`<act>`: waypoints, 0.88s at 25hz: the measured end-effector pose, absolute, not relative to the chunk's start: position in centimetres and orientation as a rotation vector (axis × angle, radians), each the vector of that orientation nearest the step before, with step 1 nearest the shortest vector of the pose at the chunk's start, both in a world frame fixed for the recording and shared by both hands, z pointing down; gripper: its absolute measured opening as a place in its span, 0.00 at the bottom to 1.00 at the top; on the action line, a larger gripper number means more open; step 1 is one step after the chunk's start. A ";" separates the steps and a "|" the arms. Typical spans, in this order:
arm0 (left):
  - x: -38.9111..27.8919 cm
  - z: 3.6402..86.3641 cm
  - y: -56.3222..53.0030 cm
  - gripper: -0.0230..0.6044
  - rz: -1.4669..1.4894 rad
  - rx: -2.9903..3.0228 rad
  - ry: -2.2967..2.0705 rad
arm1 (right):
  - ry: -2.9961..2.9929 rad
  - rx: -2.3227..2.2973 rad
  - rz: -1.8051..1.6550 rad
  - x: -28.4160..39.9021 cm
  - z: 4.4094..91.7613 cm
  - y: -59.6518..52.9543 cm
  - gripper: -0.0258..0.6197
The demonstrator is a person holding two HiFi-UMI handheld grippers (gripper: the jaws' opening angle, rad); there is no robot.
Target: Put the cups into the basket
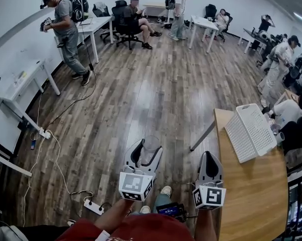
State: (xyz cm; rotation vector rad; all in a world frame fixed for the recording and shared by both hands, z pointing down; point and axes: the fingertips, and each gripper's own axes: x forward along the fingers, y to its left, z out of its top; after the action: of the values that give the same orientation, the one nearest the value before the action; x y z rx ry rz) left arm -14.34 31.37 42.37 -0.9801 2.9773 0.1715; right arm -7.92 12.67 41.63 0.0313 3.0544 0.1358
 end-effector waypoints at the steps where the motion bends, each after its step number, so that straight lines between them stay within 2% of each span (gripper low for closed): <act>1: -15.0 42.4 31.0 0.47 0.172 -0.979 2.975 | 3.051 0.028 0.137 -8.6 41.6 12.2 0.06; 22: -26.7 40.5 17.5 0.47 0.159 -1.090 2.935 | 3.044 -0.080 0.149 -18.7 40.0 -0.8 0.06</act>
State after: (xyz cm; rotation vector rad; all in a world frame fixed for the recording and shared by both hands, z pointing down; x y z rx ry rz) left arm -26.73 17.49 40.47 -1.0897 2.9347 0.1592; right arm -18.68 -0.75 39.98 -0.0803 3.0445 0.1486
